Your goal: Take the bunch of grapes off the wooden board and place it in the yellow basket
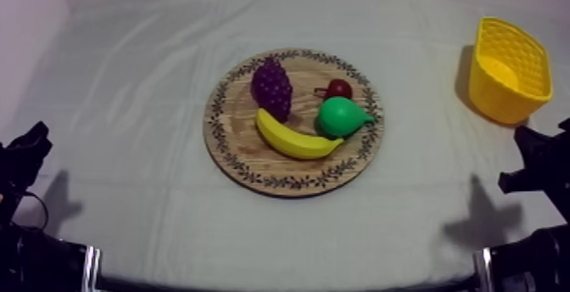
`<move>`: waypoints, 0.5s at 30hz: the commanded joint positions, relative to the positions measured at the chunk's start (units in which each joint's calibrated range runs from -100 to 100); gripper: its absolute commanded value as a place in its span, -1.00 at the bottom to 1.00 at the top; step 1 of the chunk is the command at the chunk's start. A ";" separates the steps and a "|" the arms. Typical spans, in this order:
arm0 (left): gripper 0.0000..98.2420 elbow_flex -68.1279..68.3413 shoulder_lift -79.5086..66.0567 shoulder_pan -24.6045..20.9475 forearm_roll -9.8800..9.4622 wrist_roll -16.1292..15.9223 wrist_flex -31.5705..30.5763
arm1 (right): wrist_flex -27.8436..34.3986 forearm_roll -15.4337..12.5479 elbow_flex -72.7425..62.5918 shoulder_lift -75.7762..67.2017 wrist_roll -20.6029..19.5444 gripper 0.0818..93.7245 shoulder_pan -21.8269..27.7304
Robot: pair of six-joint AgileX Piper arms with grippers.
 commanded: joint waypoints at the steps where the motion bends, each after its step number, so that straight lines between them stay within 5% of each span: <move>1: -1.00 0.00 0.05 -0.03 0.01 0.01 -0.01 | 0.00 -0.02 -0.02 -0.01 0.16 -0.99 -1.32; 15: -1.00 0.00 0.05 -0.03 0.01 0.01 -0.01 | 0.00 -0.02 -0.02 -0.01 0.20 -0.99 -2.87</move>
